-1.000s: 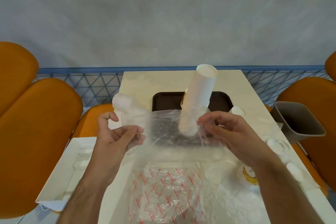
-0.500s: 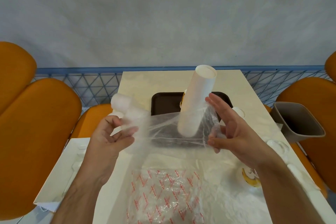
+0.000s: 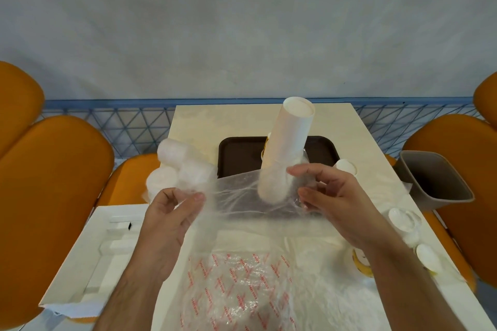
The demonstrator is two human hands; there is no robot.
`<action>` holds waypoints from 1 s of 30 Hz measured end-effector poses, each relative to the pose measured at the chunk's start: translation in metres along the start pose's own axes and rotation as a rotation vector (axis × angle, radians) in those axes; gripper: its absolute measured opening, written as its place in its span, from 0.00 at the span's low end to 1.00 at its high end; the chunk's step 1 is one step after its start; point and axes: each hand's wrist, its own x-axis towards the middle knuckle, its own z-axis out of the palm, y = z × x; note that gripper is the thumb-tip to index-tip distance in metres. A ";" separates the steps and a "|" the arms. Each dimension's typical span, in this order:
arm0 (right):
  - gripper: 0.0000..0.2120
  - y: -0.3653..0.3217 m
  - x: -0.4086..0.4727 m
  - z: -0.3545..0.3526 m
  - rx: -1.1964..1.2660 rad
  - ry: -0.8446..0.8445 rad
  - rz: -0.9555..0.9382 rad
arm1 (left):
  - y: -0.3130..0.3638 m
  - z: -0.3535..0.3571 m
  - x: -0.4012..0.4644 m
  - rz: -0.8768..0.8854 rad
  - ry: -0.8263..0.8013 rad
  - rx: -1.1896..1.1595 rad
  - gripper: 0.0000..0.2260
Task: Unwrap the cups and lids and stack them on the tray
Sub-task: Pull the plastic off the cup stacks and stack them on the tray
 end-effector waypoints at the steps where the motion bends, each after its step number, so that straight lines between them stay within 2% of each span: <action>1: 0.20 -0.001 0.000 -0.002 0.009 -0.013 0.015 | -0.004 0.000 0.002 -0.017 -0.009 -0.036 0.17; 8: 0.27 -0.008 -0.002 -0.016 -0.005 -0.039 0.021 | -0.018 0.010 0.008 -0.110 -0.056 -0.018 0.10; 12: 0.28 -0.012 -0.005 -0.024 0.003 -0.074 -0.001 | -0.023 0.015 0.010 -0.124 -0.150 0.019 0.13; 15: 0.29 -0.016 -0.006 -0.029 0.012 -0.097 -0.005 | -0.024 0.018 0.014 -0.154 -0.257 0.014 0.23; 18: 0.29 -0.022 -0.009 -0.034 -0.009 -0.114 0.000 | -0.025 0.027 0.017 -0.188 -0.334 0.066 0.21; 21: 0.26 -0.026 -0.010 -0.042 0.000 -0.113 0.034 | -0.023 0.039 0.020 -0.138 -0.315 0.105 0.21; 25: 0.22 -0.022 -0.015 -0.058 -0.057 -0.122 0.088 | -0.015 0.042 0.025 -0.032 -0.199 0.059 0.13; 30: 0.30 -0.016 -0.024 -0.069 -0.139 -0.136 0.118 | -0.002 0.037 0.027 0.050 -0.129 0.023 0.08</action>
